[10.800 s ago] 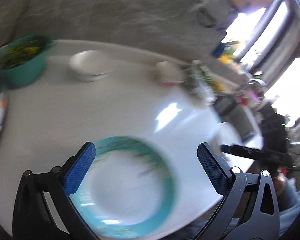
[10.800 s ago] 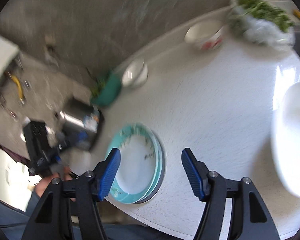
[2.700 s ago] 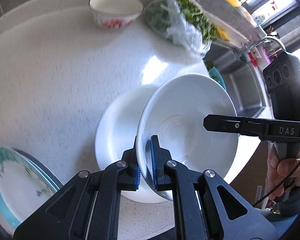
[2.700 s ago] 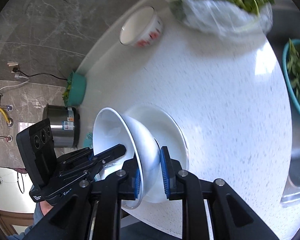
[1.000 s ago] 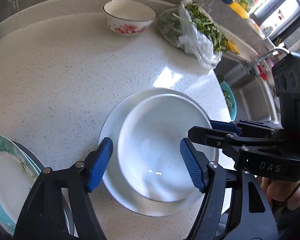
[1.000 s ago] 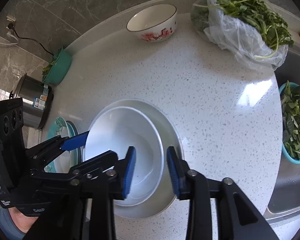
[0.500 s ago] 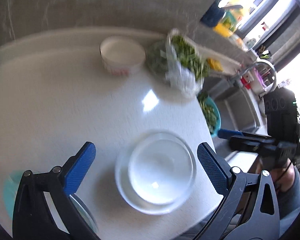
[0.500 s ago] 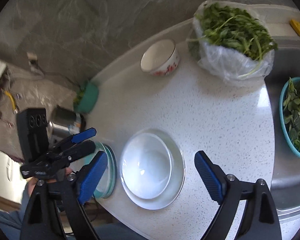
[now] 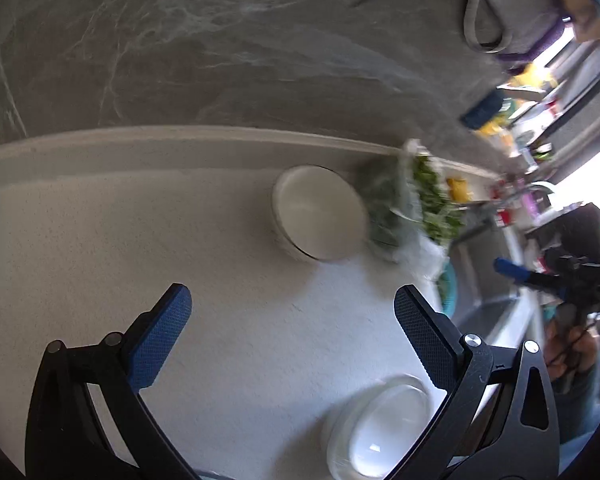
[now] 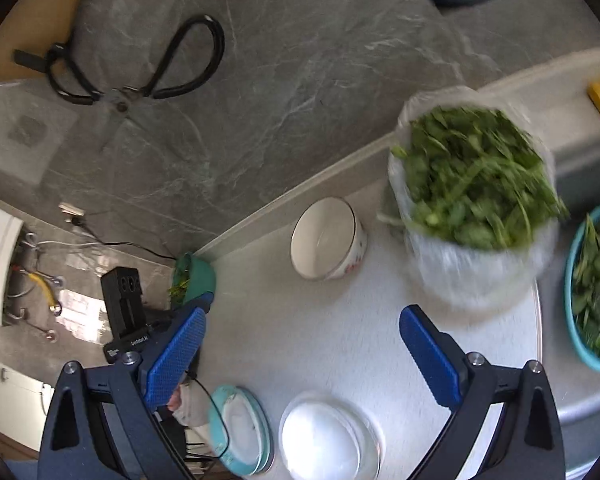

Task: Organize plates and bowls
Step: 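Move both grippers to the pink-floral white bowl by the wall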

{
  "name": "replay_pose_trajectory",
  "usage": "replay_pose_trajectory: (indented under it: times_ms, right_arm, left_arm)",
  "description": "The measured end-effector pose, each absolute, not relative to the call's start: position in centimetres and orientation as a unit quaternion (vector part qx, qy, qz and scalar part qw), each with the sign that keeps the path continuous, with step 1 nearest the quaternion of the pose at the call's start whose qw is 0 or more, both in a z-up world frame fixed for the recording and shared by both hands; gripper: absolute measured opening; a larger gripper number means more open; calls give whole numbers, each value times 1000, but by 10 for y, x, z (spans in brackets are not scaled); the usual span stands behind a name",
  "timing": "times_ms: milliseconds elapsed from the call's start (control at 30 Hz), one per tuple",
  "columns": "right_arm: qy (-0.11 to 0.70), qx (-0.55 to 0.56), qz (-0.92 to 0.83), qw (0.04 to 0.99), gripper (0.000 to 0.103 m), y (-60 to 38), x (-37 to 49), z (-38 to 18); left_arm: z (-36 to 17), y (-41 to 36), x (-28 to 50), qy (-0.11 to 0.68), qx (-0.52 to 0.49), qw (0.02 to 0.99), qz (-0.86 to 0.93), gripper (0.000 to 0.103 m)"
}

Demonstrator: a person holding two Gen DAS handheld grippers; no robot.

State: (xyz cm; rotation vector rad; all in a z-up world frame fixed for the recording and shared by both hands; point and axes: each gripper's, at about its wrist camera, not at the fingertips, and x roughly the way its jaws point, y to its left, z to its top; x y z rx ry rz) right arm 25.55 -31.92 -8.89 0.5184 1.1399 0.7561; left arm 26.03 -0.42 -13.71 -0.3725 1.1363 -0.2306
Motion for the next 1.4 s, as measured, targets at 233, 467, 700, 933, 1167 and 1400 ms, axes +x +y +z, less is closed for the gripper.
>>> replay_pose_trajectory:
  times_ms: [233, 467, 700, 933, 1167, 1400]
  right_arm:
    - [580, 194, 309, 728, 95, -260, 315, -132]
    - [623, 182, 280, 708, 87, -226, 339, -183]
    - [636, 181, 264, 702, 81, -212, 357, -210]
    - [646, 180, 267, 692, 61, -210, 362, -223]
    - [649, 171, 271, 690, 45, -202, 365, -228]
    - [648, 168, 263, 695, 21, -203, 368, -236]
  left_arm:
    - [-179, -2, 331, 570, -165, 797, -117, 103]
    - [-224, -3, 363, 585, -169, 784, -123, 101]
    - [-255, -3, 382, 601, -168, 771, -126, 55]
    - [-268, -5, 385, 606, -174, 765, -132, 33]
    - [-267, -28, 388, 607, -160, 766, -136, 19]
    - [-267, -54, 392, 607, -126, 775, -124, 13]
